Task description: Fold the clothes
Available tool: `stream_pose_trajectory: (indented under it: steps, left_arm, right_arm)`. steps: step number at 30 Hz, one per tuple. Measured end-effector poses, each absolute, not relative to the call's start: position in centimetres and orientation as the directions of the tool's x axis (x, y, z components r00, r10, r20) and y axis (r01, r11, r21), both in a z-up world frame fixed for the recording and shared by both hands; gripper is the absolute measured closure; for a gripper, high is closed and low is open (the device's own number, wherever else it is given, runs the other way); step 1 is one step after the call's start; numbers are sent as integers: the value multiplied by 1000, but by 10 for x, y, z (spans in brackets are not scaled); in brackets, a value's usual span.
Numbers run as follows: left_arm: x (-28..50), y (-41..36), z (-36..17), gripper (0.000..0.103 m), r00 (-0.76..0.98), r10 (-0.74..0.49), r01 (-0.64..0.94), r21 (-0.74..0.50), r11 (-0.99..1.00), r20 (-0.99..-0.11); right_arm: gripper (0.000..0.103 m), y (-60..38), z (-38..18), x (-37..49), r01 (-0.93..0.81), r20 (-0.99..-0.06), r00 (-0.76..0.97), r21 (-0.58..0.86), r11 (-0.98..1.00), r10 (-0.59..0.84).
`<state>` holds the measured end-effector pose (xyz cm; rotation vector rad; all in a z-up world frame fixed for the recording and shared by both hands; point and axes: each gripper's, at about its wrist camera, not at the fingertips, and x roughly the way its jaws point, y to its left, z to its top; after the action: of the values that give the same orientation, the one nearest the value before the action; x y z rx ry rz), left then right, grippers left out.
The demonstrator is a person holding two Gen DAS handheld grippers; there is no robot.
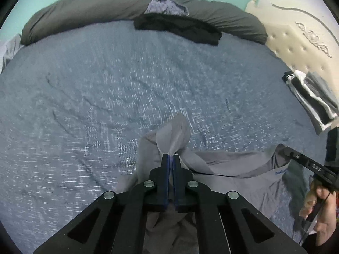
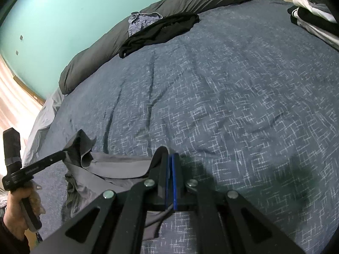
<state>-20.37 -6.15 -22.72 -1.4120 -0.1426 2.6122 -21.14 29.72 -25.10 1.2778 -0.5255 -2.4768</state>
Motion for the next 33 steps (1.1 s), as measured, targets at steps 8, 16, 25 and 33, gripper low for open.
stream_pose_trajectory:
  steps: [8, 16, 25, 33]
  left_arm:
    - [-199, -87, -214, 101, -613, 130, -31, -141, -990, -779]
    - [-174, -134, -226, 101, -645, 45, 116, -155, -981, -763]
    - [-164, -171, -245, 103, -666, 41, 212, -242, -947, -745]
    - [-161, -135, -264, 101, -621, 177, 100, -301, -948, -764]
  right_arm:
    - [100, 293, -251, -214, 104, -697, -536, 504, -857, -476]
    - [97, 281, -245, -219, 147, -672, -522, 536, -831, -526]
    - [68, 283, -246, -233, 151, -664, -526, 543, -826, -532]
    - [68, 268, -261, -241, 153, -710, -482, 508, -847, -513]
